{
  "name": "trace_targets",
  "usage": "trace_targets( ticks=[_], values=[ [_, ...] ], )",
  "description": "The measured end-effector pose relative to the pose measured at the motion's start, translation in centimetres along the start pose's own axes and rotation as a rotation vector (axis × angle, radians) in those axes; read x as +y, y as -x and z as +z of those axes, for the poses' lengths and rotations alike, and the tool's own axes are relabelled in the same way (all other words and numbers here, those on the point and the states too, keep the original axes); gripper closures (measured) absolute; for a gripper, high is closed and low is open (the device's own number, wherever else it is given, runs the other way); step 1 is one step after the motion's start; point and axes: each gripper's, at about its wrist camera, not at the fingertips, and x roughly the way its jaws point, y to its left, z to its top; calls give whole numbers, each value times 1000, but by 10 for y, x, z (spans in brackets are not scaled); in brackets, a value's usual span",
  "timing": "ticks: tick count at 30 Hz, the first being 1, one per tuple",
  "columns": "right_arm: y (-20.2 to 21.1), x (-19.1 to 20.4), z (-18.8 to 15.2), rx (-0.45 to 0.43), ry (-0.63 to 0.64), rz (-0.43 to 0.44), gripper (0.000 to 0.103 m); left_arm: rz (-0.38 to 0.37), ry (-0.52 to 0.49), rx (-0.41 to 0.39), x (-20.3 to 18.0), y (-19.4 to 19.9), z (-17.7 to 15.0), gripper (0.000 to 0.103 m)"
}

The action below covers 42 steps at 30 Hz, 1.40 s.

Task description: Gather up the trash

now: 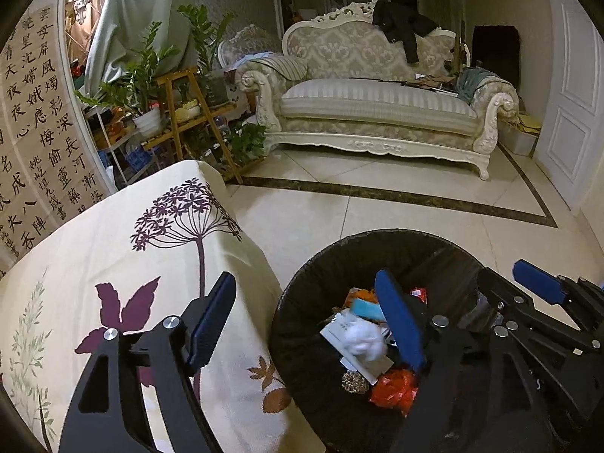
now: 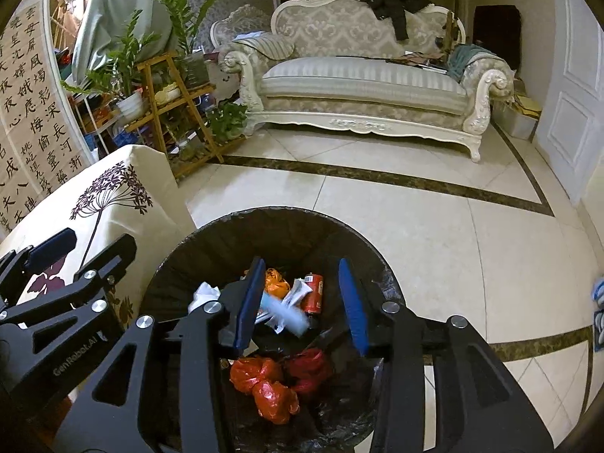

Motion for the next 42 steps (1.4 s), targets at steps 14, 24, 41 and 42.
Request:
trace_targets(
  ticks=[14, 24, 41, 42],
  values=[
    [14, -7, -8, -11, -31, -20, 29, 21, 25, -2, 12, 16, -8, 22],
    [37, -2, -22, -34, -32, -43, 19, 14, 60, -16, 28, 42, -22, 21],
    [89, 33, -45, -112, 32, -53, 13, 37, 105, -89, 53, 102, -45, 18],
    [91, 33, -46, -110, 33, -49, 13, 41, 108, -92, 55, 105, -46, 18]
  ],
)
